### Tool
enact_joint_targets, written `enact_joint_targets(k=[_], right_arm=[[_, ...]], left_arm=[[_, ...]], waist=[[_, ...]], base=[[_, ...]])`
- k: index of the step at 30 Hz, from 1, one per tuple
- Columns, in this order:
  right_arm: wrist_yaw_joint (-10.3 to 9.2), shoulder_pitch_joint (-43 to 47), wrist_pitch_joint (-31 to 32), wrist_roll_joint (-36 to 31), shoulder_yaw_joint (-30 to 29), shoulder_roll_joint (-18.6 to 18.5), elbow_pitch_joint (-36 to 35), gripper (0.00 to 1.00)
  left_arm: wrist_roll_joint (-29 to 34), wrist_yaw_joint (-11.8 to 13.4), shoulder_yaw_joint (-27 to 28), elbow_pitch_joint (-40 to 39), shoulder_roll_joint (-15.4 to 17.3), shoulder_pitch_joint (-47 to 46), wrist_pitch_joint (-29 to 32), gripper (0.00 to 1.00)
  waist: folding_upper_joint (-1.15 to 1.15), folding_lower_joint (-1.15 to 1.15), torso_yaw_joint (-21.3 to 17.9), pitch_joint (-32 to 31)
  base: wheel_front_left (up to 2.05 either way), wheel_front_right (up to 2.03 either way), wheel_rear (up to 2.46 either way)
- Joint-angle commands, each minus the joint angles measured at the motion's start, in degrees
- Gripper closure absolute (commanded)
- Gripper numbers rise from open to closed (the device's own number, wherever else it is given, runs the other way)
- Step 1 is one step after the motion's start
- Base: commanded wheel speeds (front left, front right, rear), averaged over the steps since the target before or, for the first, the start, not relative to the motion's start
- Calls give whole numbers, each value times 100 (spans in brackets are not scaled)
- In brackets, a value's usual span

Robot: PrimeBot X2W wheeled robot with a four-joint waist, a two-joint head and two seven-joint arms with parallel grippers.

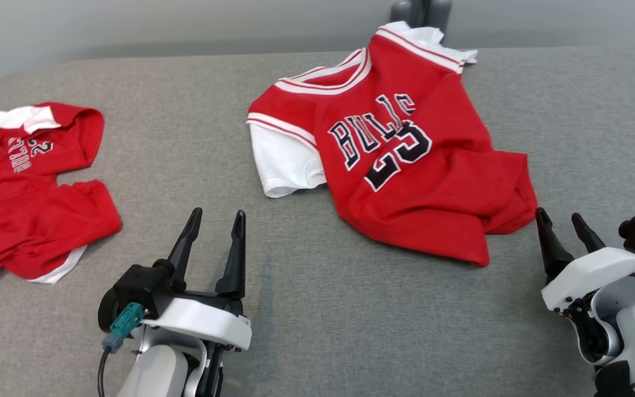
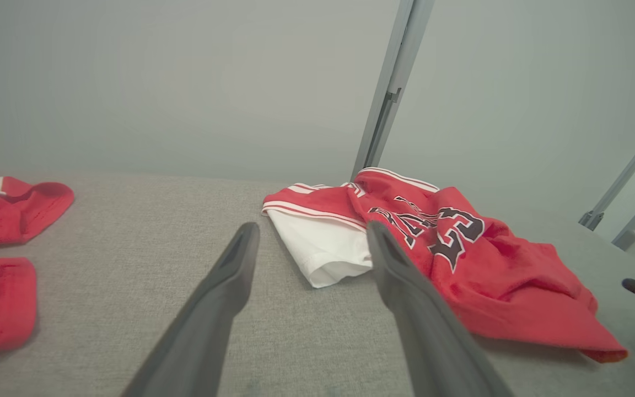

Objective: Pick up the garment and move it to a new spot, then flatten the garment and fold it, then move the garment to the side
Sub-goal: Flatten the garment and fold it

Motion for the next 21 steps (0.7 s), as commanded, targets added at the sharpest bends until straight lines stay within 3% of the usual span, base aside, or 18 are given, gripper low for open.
enact_joint_targets(k=[1, 8, 9, 10, 21], right_arm=[[-2, -80, -14, 30, 24, -54, 77, 0], [-2, -393, -157, 90, 125, -113, 681, 0], [-2, -416, -125, 127, 151, -113, 763, 23], [-2, -477, -55, 113, 328, -192, 954, 100], [-3, -1229, -645, -560, 95, -1186, 1178, 100]], left_arm=[[-19, -3, -1, 1, 23, -111, -17, 0], [-65, 36, -59, -2, 23, -184, -17, 0], [-66, 45, -64, -4, 23, -183, -17, 0], [-85, 65, -80, -11, 23, -182, -17, 0], [-160, 101, -173, -3, 23, -222, -17, 0]], waist=[[0, 0, 134, 97], [0, 0, 396, 222], [0, 0, 420, 232], [0, 0, 470, 262], [0, 0, 504, 306]], base=[[0, 0, 0], [0, 0, 0], [0, 0, 0], [0, 0, 0], [0, 0, 0]])
